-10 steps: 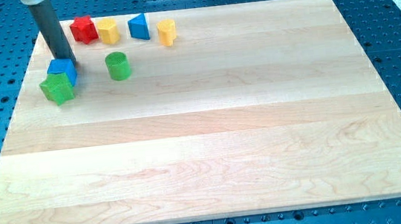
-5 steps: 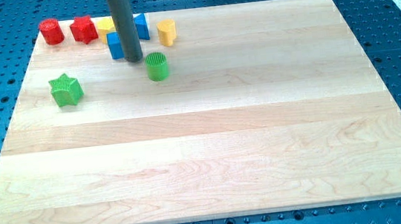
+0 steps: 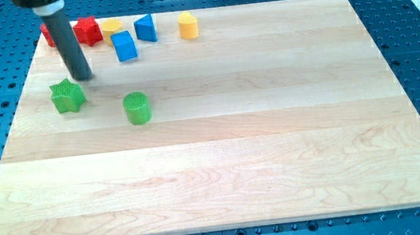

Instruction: Place the blue blocks and heart in a horizontal line

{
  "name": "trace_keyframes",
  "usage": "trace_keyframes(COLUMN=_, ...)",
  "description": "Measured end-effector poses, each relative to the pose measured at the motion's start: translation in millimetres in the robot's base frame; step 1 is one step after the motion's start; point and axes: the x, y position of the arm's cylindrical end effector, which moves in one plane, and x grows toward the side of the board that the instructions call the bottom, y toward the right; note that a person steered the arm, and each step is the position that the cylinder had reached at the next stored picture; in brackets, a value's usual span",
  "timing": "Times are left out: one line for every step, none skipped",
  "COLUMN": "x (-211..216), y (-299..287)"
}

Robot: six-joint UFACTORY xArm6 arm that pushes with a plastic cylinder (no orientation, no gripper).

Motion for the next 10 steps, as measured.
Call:
trace_keyframes(x=-24.9, y=16.1)
trace_keyframes(x=-24.7, y=87.6)
trace_keyframes(x=-20.1, y=126.8)
trace_keyframes(x=-19.1, y=147.1)
trace_keyframes(x=-30.3, y=47.1)
trace_keyframes(x=-33.9, y=73.7)
trace_keyframes(x=-43.8, y=145.3)
trace_keyframes(x=-26.9, y=203.3)
trace_keyframes(x=-21.0, y=231.0)
trace_keyframes(x=1.1, y=255.7)
